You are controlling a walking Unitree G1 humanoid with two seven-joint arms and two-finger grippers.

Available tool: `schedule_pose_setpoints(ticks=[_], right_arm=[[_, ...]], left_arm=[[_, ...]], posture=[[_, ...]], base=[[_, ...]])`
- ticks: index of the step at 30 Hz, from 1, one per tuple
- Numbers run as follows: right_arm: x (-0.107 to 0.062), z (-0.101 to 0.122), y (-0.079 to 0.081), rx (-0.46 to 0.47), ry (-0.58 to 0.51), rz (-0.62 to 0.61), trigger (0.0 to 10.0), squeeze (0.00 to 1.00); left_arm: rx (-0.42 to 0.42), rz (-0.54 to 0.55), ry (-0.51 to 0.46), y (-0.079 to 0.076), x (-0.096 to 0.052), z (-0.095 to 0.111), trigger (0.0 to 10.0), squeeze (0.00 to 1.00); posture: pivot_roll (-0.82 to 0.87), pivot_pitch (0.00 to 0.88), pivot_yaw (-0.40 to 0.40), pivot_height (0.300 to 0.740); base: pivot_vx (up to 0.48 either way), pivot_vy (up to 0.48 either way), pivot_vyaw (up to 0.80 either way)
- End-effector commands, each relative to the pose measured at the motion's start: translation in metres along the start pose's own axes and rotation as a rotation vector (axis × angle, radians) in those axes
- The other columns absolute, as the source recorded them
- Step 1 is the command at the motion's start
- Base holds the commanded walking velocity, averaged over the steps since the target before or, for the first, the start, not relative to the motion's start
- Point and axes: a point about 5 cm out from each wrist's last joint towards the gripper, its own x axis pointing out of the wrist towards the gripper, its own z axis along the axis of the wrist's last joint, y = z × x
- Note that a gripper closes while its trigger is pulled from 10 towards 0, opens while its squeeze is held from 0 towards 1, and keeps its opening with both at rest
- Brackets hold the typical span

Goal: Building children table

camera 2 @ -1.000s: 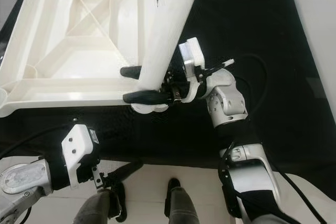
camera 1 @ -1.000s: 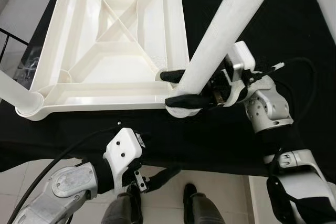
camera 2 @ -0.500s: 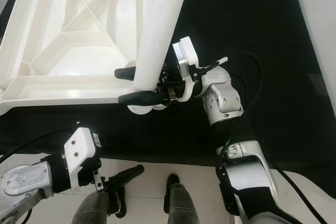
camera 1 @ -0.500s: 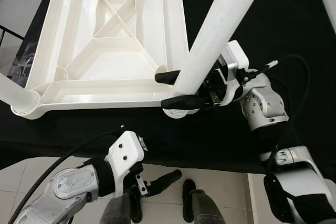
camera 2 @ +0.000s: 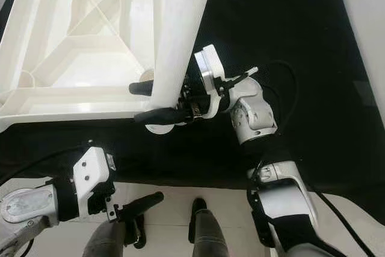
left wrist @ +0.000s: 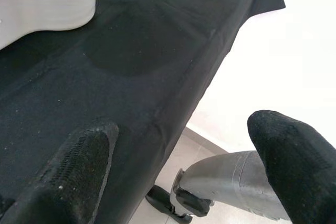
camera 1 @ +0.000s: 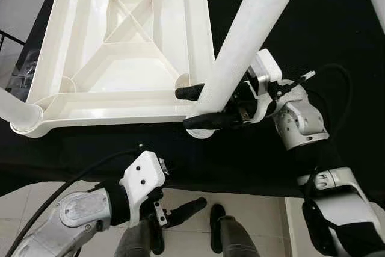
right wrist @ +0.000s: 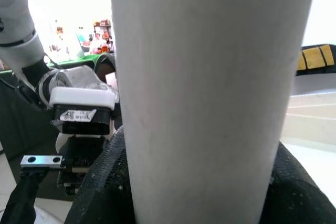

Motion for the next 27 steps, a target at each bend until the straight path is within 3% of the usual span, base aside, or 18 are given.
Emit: schedule_pose_setpoints(ticks=[1,11,27], right_arm=[[0.001,0.000,-0.001,-0.019,0.012,0.013,10.0,0.00],[-0.013,0.002,-0.014,-0.058,0.031,-0.088,10.0,0.00],[-0.035,0.004,-0.011,-0.055,0.043,-0.140,10.0,0.00]], left_arm=[[-0.015,-0.047,0.017,-0.007,-0.001,-0.002,10.0,0.00],[-0.011,-0.054,0.028,-0.012,-0.002,-0.002,10.0,0.00],[-0.003,-0.062,0.041,-0.015,-0.008,0.001,10.0,0.00]], posture=[[0.08,0.459,-0.032,0.740],[0.09,0.471,-0.036,0.740],[0.11,0.492,-0.020,0.740]], base=[[0.000,0.000,0.00],[0.000,0.000,0.00],[0.000,0.000,0.00]])
